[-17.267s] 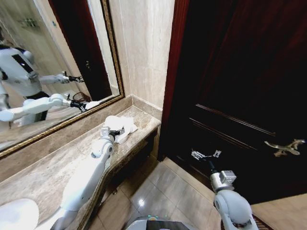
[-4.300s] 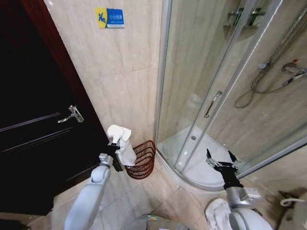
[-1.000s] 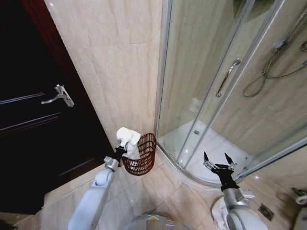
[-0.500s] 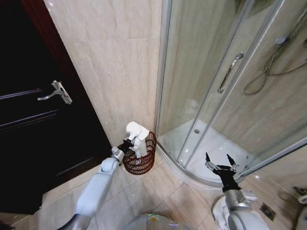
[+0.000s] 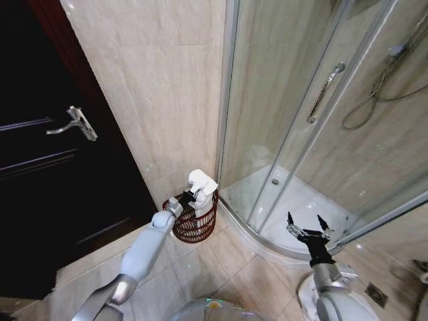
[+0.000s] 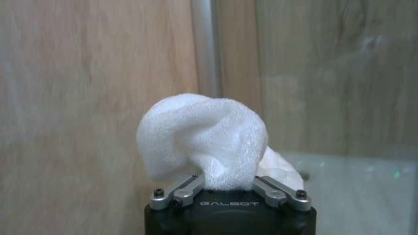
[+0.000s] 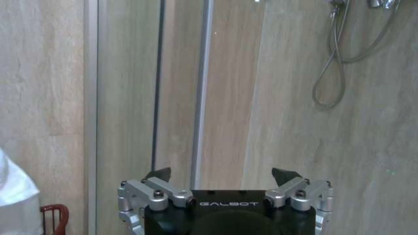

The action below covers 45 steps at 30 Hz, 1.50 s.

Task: Discard the used towel into the hamper.

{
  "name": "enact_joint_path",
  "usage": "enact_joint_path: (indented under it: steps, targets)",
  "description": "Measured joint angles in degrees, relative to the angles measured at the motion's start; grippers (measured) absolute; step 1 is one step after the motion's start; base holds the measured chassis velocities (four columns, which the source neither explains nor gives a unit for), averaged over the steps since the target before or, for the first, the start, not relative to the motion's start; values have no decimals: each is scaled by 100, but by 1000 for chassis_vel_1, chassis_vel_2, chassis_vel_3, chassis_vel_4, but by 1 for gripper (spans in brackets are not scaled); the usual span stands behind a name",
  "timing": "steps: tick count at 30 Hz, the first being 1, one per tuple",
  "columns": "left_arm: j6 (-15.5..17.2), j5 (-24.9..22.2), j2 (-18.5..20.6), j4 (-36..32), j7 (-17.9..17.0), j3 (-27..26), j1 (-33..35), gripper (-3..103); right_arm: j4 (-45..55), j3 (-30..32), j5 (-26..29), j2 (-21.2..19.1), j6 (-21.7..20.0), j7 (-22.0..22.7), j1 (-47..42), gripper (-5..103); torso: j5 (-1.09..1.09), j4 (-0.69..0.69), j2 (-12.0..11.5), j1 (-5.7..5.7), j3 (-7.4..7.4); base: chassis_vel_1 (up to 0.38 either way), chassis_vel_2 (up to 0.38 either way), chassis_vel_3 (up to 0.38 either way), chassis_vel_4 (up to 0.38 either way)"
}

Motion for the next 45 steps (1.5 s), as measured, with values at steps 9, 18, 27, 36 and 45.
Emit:
enact_joint_path:
  steps: [9,18,27,36,45]
  targets:
    - [325,320,-27,100,-470,-81,-71,7,-28,-12,27,8,14,17,33,100,0,0,-212,-85,-128,0,0,0,0]
    - [808,91,-16,-173,-433,3,-17,11,23,55,199,-10,42,99,-40,100,0,-1,-377,-152,-227,0,0,0,0]
    - [999,99,15,-370,-449,19,37,44,41,185,306,-22,103,90,-134,100,1,-1,-369,-148,-224,0,0,0,0]
    - [1210,88,140,-720,-447,-84,215,71,68,177,310,-66,105,78,-121,100,0,0,-347,-139,-211,0,0,0,0]
    - [1255,-313,245,-1340,-645,-271,529,100,67,126,312,-66,92,49,-94,100,0,-1,-330,-132,-200,0,0,0,0]
